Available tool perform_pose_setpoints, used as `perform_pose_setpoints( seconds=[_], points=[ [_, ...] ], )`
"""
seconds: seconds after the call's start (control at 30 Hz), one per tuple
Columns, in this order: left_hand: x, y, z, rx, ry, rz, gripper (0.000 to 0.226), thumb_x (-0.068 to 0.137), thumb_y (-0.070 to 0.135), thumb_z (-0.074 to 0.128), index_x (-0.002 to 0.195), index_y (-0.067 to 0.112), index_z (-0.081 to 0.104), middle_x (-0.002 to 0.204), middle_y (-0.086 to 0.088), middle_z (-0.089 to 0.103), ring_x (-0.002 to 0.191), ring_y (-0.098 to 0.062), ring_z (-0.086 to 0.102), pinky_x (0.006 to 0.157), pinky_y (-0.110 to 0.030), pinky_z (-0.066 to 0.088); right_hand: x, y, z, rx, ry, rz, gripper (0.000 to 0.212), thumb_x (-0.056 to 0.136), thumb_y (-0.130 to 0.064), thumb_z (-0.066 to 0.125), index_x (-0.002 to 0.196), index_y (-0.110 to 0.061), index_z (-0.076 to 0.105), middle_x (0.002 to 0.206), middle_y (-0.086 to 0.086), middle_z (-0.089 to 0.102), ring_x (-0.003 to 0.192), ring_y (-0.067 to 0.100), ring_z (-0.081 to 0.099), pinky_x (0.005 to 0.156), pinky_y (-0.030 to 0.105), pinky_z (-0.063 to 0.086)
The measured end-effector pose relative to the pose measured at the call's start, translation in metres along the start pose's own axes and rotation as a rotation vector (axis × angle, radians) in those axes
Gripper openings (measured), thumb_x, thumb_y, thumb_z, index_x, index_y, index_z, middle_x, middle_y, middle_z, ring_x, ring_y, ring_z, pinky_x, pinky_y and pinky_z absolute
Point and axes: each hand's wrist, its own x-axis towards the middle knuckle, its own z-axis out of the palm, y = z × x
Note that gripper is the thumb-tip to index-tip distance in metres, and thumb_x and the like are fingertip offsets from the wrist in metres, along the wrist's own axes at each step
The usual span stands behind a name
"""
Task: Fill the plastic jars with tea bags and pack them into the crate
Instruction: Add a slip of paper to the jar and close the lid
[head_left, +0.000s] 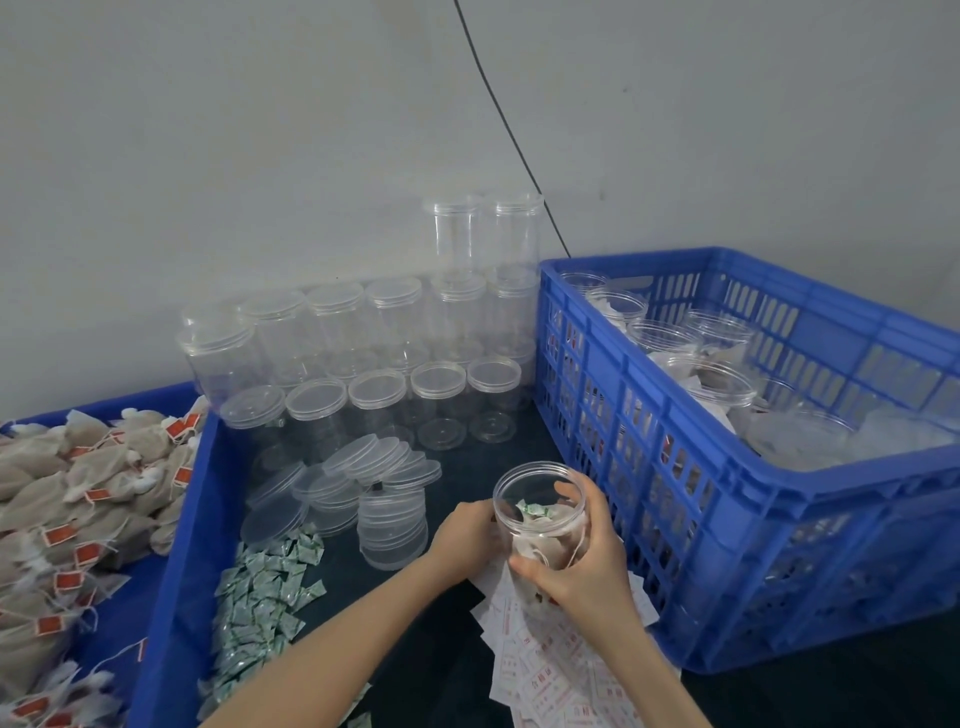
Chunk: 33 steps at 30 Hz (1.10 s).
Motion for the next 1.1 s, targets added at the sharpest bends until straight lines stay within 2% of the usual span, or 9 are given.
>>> perform_pose_setpoints(
  seconds=[0.23,0.33,0.47,0.63,0.7,0.77,0.9,1.0,1.1],
  points=[
    [0.008,-0.002,-0.001,0.107,-0.031,-0.029,0.005,0.086,0.022,0.056,0.086,0.027,0.059,0.085,0.008,0.064,0.08,-0.013,0.062,0.068,-0.027,0.05,0.0,0.001,0.0,-0.022,0.004,0.003,0.098,0.06,-0.01,0.092,0.13,-0.053,0.036,0.137,-0.016,0.049,0.126,0.006,0.051,0.108,0.033,0.044],
    [0.009,0.001,-0.007,0.136,-0.027,0.016,0.016,0.086,0.021,0.055,0.072,0.029,0.054,0.074,0.011,0.06,0.07,-0.007,0.058,0.064,-0.024,0.047,0.0,0.001,-0.001,-0.033,-0.003,0.009,0.098,0.061,-0.011,0.092,0.129,-0.054,0.035,0.14,-0.015,0.047,0.128,0.008,0.049,0.11,0.036,0.043],
    [0.003,0.014,-0.035,-0.067,0.191,0.094,0.022,0.084,0.014,0.065,0.072,0.03,0.057,0.072,0.011,0.064,0.069,-0.003,0.06,0.067,-0.025,0.051,0.002,0.002,-0.002,-0.053,-0.008,0.008,0.098,0.06,-0.017,0.092,0.128,-0.056,0.033,0.14,-0.017,0.046,0.128,0.007,0.048,0.11,0.034,0.043],
    [-0.003,0.05,-0.085,-0.412,0.489,0.113,0.02,0.084,0.013,0.07,0.078,0.029,0.06,0.075,0.017,0.067,0.073,0.01,0.061,0.066,-0.005,0.045,0.006,0.004,0.001,-0.043,-0.02,0.017,0.097,0.059,-0.019,0.093,0.129,-0.054,0.035,0.139,-0.017,0.046,0.128,0.008,0.049,0.11,0.036,0.043],
    [-0.007,0.063,-0.098,-0.493,0.439,0.122,0.021,0.083,0.013,0.072,0.079,0.03,0.06,0.072,0.016,0.069,0.071,0.009,0.064,0.065,-0.009,0.049,0.008,0.004,0.003,-0.038,-0.031,0.023,0.097,0.059,-0.021,0.093,0.13,-0.054,0.035,0.138,-0.018,0.047,0.127,0.008,0.05,0.109,0.037,0.045],
    [-0.015,0.073,-0.104,-0.431,0.257,0.172,0.021,0.08,0.012,0.074,0.079,0.028,0.06,0.071,0.014,0.07,0.072,0.004,0.066,0.066,-0.013,0.053,0.009,0.003,0.005,-0.025,-0.037,0.022,0.096,0.057,-0.025,0.091,0.129,-0.055,0.036,0.135,-0.019,0.049,0.121,0.006,0.054,0.105,0.035,0.048],
    [-0.032,0.082,-0.095,0.079,-0.047,0.267,0.018,0.08,0.017,0.07,0.075,0.031,0.06,0.082,0.01,0.07,0.079,-0.001,0.065,0.076,-0.029,0.055,0.01,0.001,0.008,-0.026,-0.067,-0.006,0.098,0.058,-0.028,0.089,0.136,-0.05,0.034,0.137,-0.014,0.051,0.117,0.005,0.058,0.097,0.028,0.052],
    [-0.035,0.082,-0.093,0.277,-0.078,0.332,0.008,0.085,0.021,0.065,0.086,0.027,0.07,0.094,0.011,0.069,0.088,-0.004,0.062,0.081,-0.034,0.052,0.009,0.001,0.008,-0.022,-0.081,-0.021,0.096,0.061,-0.023,0.089,0.134,-0.052,0.034,0.136,-0.015,0.052,0.115,0.002,0.058,0.093,0.023,0.053],
    [-0.035,0.08,-0.095,0.173,0.055,0.384,0.01,0.088,0.022,0.065,0.094,0.025,0.072,0.109,0.018,0.066,0.098,0.003,0.057,0.088,-0.023,0.046,0.009,-0.002,0.006,0.01,-0.072,-0.034,0.096,0.058,-0.032,0.087,0.138,-0.045,0.036,0.136,-0.012,0.053,0.118,0.003,0.058,0.098,0.028,0.051]
  ],
)
